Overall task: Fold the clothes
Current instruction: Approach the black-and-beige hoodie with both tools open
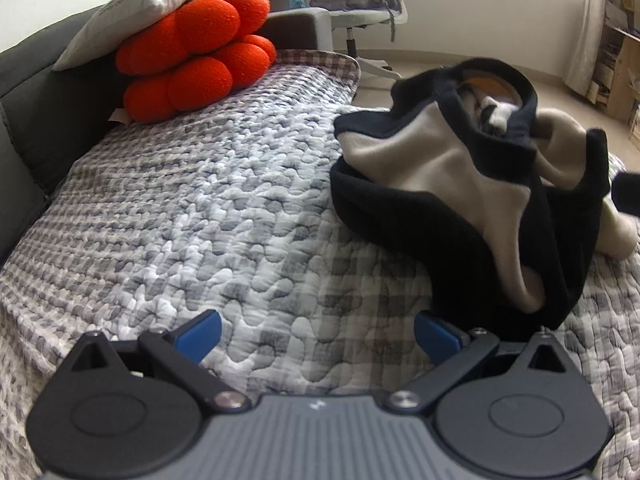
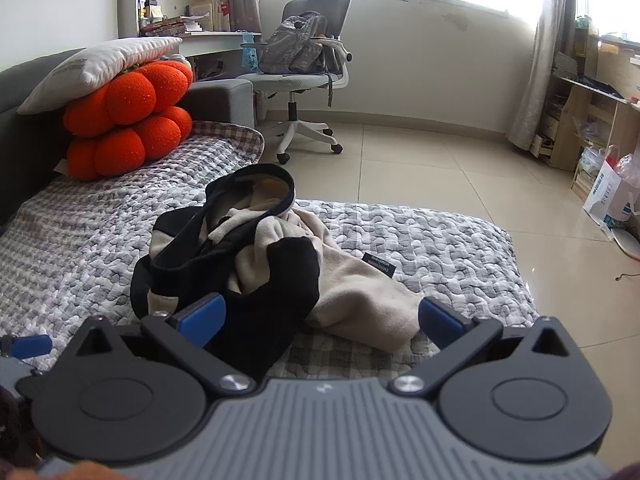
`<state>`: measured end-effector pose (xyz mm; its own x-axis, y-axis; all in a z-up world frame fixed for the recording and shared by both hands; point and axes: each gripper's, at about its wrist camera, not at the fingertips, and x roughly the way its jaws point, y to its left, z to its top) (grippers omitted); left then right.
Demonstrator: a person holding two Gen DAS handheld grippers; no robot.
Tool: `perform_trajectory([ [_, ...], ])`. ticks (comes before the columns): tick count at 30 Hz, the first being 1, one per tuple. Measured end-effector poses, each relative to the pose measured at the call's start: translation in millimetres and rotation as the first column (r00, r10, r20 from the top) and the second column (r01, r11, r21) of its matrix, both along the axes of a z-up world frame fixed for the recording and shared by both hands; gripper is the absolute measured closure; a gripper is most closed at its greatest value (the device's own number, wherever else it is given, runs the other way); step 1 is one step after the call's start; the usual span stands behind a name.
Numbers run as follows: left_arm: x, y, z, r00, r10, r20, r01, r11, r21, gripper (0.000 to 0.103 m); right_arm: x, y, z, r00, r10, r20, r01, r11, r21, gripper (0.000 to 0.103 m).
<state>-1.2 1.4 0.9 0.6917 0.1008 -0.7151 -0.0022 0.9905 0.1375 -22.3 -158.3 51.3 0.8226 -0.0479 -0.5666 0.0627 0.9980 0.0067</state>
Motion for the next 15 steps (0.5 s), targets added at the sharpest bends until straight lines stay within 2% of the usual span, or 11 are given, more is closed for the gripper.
perform_trajectory([
  [4, -6, 6, 4, 1.0, 0.006, 0.017, -0.006, 1.0, -0.015, 0.0, 1, 0, 2, 1.0, -0.007, 0.002, 0.007, 1.0, -0.007, 0.0],
  [8, -5, 2, 1, 1.0, 0.012, -0.002, -0.012, 1.0, 0.002, 0.0, 3, -1, 0, 1.0, -0.01, -0.009, 0.01, 1.0, -0.002, 0.0],
  [15, 6, 10, 3, 1.0, 0.029, -0.013, -0.029, 0.999, -0.032, 0.0, 6, 2, -6, 1.0, 0.004, -0.026, -0.004, 1.0, -0.008, 0.0],
])
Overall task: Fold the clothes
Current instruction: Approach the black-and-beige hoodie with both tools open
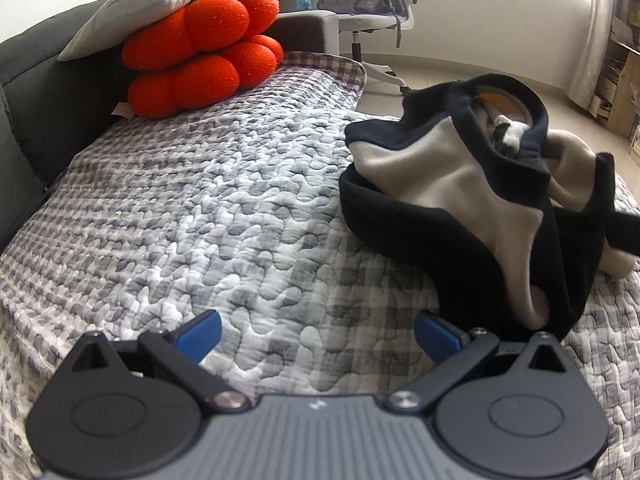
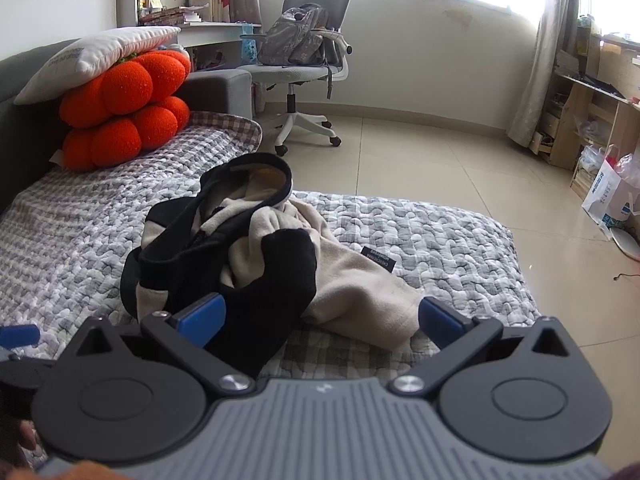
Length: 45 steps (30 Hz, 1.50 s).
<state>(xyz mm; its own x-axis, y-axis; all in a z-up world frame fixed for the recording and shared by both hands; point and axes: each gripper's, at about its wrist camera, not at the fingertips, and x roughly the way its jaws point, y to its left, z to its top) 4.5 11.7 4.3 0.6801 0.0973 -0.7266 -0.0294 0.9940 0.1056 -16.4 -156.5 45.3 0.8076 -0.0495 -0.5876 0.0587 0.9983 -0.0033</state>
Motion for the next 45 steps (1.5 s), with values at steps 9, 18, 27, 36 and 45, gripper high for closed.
perform_trajectory([
  [9, 2, 5, 2, 1.0, 0.021, 0.02, -0.021, 1.0, -0.014, 0.0, 0, 1, -3, 1.0, 0.013, -0.011, -0.013, 1.0, -0.002, 0.0],
  [18, -1, 9, 3, 0.999, 0.032, 0.035, -0.031, 0.999, -0.02, 0.0, 2, 3, -5, 1.0, 0.017, -0.019, -0.017, 1.0, -0.01, 0.0],
  [27, 0, 12, 5, 0.998, 0.041, 0.043, -0.04, 0.999, -0.023, 0.0, 3, 1, -6, 1.0, 0.01, -0.023, -0.01, 1.0, -0.011, 0.0],
  [36, -1, 14, 7, 0.998, 0.044, 0.055, -0.043, 0.999, -0.017, 0.0, 3, 1, -7, 1.0, 0.014, -0.027, -0.015, 1.0, -0.008, 0.0],
  [45, -1, 16, 9, 0.997, 0.047, 0.063, -0.046, 0.999, -0.015, 0.0, 5, 3, -8, 0.999, 0.02, -0.031, -0.021, 1.0, -0.008, 0.0],
])
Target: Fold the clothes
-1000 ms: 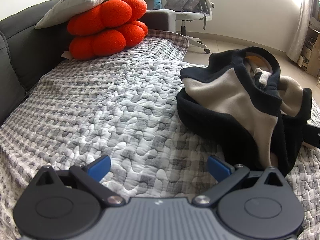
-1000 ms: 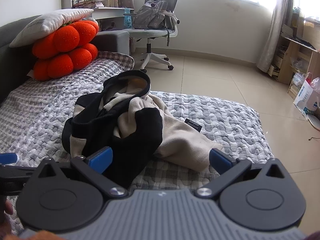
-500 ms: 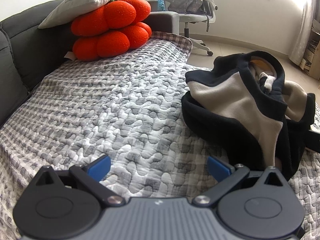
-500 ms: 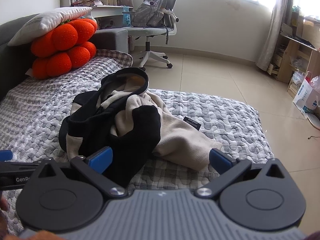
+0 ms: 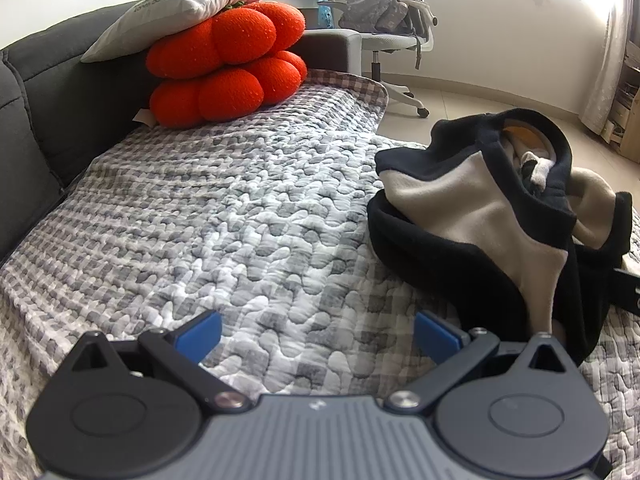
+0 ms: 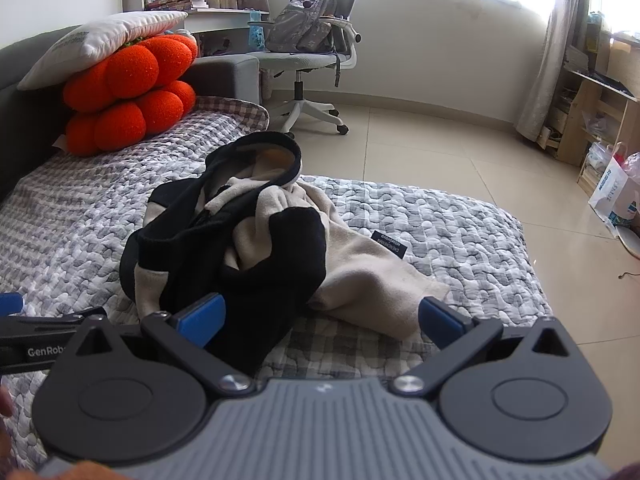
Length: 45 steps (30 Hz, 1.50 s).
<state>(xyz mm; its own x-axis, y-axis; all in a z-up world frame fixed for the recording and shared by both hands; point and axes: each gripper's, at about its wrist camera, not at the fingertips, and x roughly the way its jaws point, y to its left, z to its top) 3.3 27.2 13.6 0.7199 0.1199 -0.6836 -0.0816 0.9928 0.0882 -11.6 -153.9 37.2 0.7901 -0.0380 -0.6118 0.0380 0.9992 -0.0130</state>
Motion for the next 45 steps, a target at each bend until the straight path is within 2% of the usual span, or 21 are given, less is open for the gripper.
perform_trajectory([
  [25, 1, 1, 2, 1.0, 0.004, 0.007, -0.004, 1.0, 0.0, 0.0, 4, -2, -2, 1.0, 0.008, -0.014, -0.008, 1.0, 0.01, 0.0],
  [32, 13, -13, 27, 0.998, -0.034, 0.047, 0.034, 0.999, 0.002, 0.0, 15, -18, 2, 1.0, 0.014, 0.022, -0.015, 0.999, 0.032, 0.0],
  [36, 30, -23, 32, 0.995, -0.088, 0.055, 0.088, 0.996, -0.001, 0.0, 22, -29, 3, 0.999, 0.038, 0.023, -0.04, 0.994, 0.105, 0.0],
  [40, 46, -24, 21, 0.993, -0.105, 0.061, 0.105, 0.994, -0.003, 0.0, 21, -35, 10, 0.997, 0.073, 0.015, -0.075, 0.975, 0.21, 0.0],
  [42, 50, -19, 10, 0.992, -0.114, 0.058, 0.116, 0.993, -0.03, 0.0, 17, -34, 13, 0.994, 0.103, 0.031, -0.108, 0.964, 0.241, 0.0],
  [45, 54, -9, -3, 0.987, -0.138, 0.078, 0.145, 0.985, -0.096, 0.0, 11, -26, 16, 0.987, 0.151, 0.06, -0.161, 0.959, 0.235, 0.0],
])
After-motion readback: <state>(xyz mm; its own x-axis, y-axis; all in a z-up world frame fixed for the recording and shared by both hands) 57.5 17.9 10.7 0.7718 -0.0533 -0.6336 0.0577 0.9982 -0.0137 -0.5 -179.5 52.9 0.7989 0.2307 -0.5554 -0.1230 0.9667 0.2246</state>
